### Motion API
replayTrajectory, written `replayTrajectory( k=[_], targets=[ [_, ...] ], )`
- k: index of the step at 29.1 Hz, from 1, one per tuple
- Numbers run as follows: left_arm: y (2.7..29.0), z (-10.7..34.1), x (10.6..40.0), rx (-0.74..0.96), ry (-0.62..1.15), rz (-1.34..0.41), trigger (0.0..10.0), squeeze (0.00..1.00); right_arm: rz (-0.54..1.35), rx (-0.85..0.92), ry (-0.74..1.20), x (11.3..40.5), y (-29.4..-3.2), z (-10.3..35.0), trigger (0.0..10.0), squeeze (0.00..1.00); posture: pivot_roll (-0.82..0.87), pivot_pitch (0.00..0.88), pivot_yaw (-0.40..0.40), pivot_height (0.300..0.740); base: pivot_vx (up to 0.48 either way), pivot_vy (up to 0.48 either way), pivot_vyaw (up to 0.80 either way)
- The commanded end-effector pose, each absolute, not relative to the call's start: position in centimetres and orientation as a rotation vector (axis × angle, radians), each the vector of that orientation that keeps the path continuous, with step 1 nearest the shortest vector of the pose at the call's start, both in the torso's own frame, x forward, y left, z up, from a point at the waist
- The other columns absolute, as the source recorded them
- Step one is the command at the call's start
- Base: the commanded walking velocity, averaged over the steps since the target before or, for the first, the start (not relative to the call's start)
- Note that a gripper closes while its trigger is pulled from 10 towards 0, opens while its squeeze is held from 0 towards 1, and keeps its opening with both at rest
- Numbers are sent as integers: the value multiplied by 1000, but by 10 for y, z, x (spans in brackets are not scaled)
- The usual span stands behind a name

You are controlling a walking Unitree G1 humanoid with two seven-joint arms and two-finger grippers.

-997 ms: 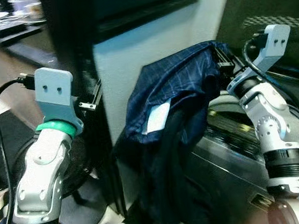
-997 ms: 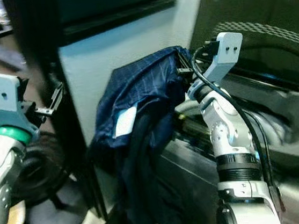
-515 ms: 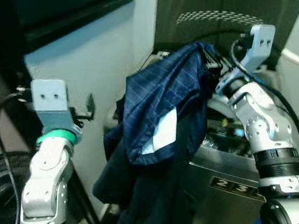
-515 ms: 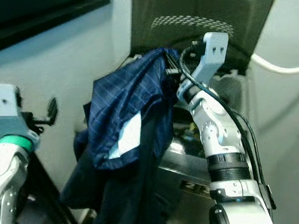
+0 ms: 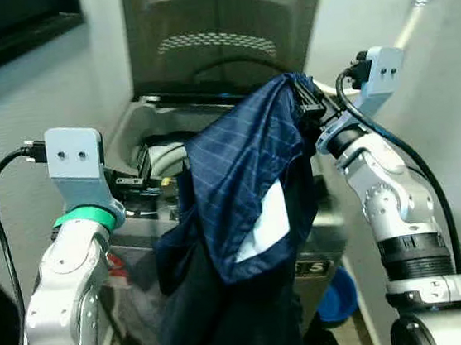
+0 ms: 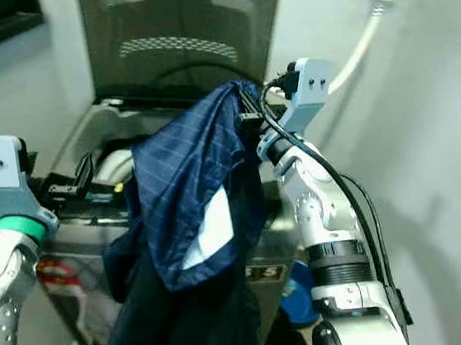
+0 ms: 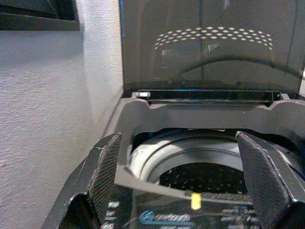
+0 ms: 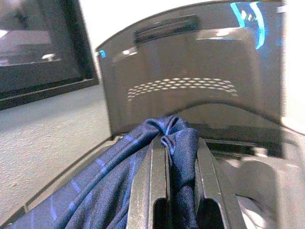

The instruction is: Clothes washing

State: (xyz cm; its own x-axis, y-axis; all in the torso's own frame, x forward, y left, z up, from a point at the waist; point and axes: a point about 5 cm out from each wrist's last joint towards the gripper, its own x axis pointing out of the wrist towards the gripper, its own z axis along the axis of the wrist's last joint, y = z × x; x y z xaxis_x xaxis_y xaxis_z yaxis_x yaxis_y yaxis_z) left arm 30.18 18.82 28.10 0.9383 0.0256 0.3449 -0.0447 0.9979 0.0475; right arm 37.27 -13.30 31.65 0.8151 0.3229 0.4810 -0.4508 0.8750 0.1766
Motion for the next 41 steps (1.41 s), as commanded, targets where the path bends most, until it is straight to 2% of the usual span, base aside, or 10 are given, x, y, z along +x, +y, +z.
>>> replayTrajectory(
  k=[1,13,18,24,32,41],
  targets=[
    [184,286,300,28,-374,15,10000,0,387,293,-511,370,-141,329,10000,0,24,35,-31,740,0,0,-800],
    [184,289,298,20,-409,19,10000,0,394,272,-521,369,-140,332,10000,0,23,33,-36,740,0,0,-766],
    [188,307,291,-17,-545,54,10000,0,457,256,-529,365,-130,331,10000,0,23,33,-36,740,117,0,0],
    [189,317,287,1,-591,51,10000,0,491,223,-562,361,-124,339,10000,0,25,34,-38,740,364,0,95],
    [188,319,286,12,-604,47,10000,0,527,164,-610,356,-117,347,10000,0,25,34,-38,740,387,0,771],
    [187,322,286,21,-620,31,10000,0,505,212,-630,356,-123,348,10000,0,27,35,-41,740,384,0,0]
  ],
)
